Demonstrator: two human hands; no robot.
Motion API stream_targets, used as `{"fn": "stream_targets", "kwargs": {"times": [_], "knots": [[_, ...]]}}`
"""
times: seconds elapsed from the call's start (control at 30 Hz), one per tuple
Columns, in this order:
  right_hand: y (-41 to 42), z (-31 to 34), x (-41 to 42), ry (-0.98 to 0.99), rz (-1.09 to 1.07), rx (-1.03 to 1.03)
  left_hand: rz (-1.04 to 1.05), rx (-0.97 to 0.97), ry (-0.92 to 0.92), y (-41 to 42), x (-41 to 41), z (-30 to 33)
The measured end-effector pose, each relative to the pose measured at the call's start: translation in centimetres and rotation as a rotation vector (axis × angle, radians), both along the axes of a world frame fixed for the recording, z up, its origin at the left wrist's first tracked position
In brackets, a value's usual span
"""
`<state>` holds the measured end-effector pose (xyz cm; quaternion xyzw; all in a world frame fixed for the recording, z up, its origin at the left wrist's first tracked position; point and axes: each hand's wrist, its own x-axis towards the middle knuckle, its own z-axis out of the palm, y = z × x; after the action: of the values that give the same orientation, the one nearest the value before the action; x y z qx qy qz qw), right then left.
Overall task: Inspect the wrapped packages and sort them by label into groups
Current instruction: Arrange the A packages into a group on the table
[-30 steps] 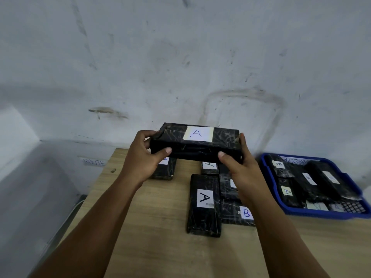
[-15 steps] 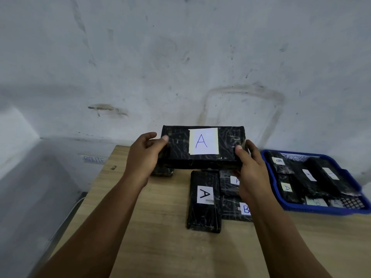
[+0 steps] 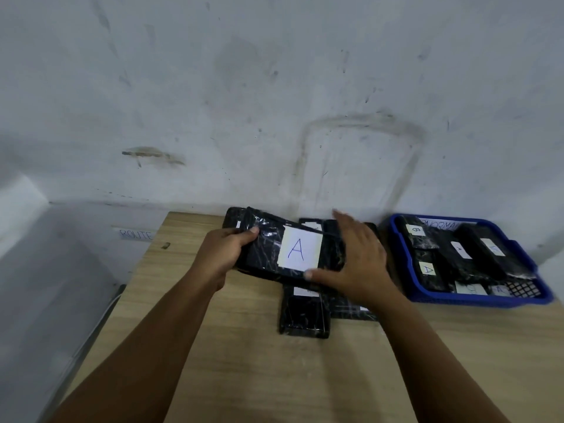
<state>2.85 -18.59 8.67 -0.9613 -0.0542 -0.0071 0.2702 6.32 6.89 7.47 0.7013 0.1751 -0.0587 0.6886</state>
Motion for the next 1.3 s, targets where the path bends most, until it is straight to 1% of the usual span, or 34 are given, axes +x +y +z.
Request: {"fn": "stream_targets", "kwargs": {"times": [0.03,0.1,0.13,0.23,0.3,0.37,0.47,0.57,0.63,0.8,0.87,0.93,1.0,1.1,1.23,1.3], "knots": [[0.4,-0.4,0.0,0.052,0.104,-0.127,-0.015,-0.008,0.021,0.0,-0.2,-0.3],[1.0,-1.8,-0.1,0.123,0.221,-0.282,-0.058,-0.007,0.055,-0.1,-0.7,-0.9],[1.2,-2.4,-0.2,0.118,0.245,-0.312,-0.077,0.004,0.069,0.0,-1.0,-1.3],[1.6,-4.4,-0.6,0.128,0.229,-0.284,-0.106,0.033,0.131,0.8,-1.5,-2.8],[2.2,-5.7,-1.3,0.182,0.178,-0.257,-0.085,0.059,0.227,1.4,-1.7,-4.5],[3.1,-6.9,-2.0,0.235,0.089,-0.228,-0.051,0.107,0.266,2.0,-2.1,-6.3],[4.6,-8.4,-2.5,0.273,-0.074,-0.17,-0.011,0.282,0.238,3.1,-2.4,-9.7],[5.8,-9.4,-1.9,0.287,-0.221,-0.12,-0.022,0.42,0.268,4.5,-2.4,-12.1],[6.5,-9.5,-1.3,0.292,-0.295,-0.088,-0.008,0.47,0.286,5.4,-1.6,-13.1],[8.5,-9.8,0.8,0.306,-0.385,-0.051,0.006,0.589,0.253,5.8,2.7,-13.7],[9.3,-10.1,1.6,0.316,-0.426,-0.039,0.029,0.585,0.231,5.6,4.8,-13.9],[9.9,-10.4,2.3,0.321,-0.469,-0.021,0.075,0.53,0.24,5.4,6.7,-14.4],[10.4,-10.7,3.0,0.316,-0.501,0.0,0.1,0.499,0.261,5.3,8.5,-15.1],[11.2,-11.2,4.0,0.315,-0.537,0.02,0.098,0.515,0.316,5.1,10.8,-15.9],[12.7,-11.4,5.4,0.327,-0.56,0.048,0.077,0.458,0.289,5.0,11.7,-16.6],[13.5,-11.3,6.2,0.33,-0.559,0.043,0.13,0.408,0.298,5.3,11.6,-16.6]]}}
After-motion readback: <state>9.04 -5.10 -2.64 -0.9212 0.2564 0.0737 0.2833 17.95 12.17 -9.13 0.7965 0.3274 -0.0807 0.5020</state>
